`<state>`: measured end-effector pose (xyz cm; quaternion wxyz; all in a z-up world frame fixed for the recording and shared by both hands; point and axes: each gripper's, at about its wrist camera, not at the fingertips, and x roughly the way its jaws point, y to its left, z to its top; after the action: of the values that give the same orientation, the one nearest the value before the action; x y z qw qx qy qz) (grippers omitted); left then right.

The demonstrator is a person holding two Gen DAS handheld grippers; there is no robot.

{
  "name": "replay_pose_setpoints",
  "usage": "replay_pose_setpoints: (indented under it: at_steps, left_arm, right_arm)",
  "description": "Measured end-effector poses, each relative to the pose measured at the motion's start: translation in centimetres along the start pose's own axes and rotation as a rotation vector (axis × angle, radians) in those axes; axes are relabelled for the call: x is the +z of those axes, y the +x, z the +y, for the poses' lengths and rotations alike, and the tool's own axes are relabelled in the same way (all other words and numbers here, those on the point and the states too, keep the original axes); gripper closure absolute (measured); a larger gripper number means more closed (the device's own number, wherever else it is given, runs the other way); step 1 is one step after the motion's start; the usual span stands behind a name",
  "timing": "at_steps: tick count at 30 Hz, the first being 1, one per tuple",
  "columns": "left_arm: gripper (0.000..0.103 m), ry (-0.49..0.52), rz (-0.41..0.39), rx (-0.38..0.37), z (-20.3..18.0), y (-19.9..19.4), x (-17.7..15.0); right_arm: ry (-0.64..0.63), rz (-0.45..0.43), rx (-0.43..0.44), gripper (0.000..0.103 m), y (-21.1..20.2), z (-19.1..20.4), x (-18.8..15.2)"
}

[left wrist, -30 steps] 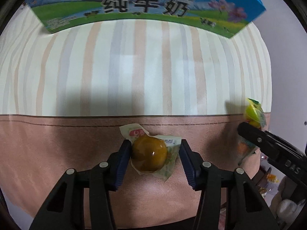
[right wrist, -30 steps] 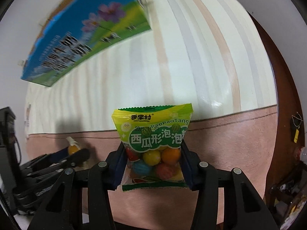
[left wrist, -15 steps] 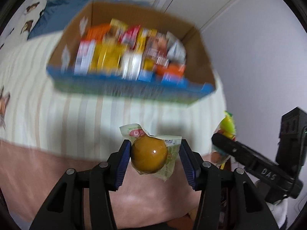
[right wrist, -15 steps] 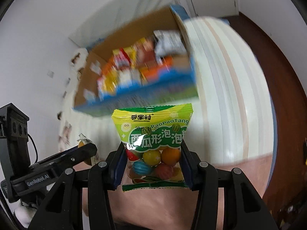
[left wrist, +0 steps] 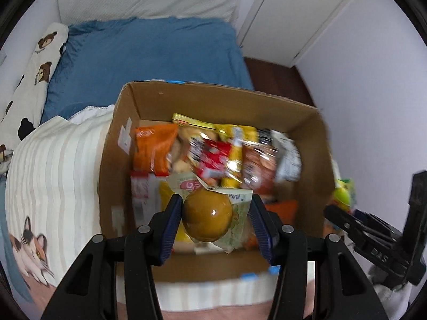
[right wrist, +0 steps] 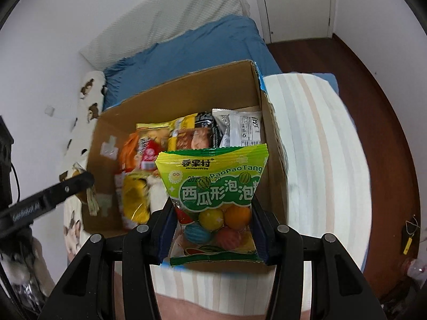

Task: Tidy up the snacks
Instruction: 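Carry both snacks into the box and open both tools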

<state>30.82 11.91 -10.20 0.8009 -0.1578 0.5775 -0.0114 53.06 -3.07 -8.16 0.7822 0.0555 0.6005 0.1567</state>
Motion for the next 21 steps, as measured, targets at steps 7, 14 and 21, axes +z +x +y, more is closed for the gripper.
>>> replay_pose_setpoints:
  at_steps: [7,14,21]
  left_arm:
    - [0.053,-0.028,0.131,0.032,2.9,6.6,4.0]
    - [0.033,-0.058,0.158,0.047,4.3,8.3,4.6]
    - [0.012,-0.013,0.094,0.059,3.4,7.4,3.7]
  right_arm:
    - [0.031,0.077,-0.007,0.05,4.4,-0.4,1.6]
    - [0.068,0.097,-0.013,0.01,5.8,-1.2,1.8]
    - [0.017,0.097,-0.083,0.004,5.9,0.2,1.5]
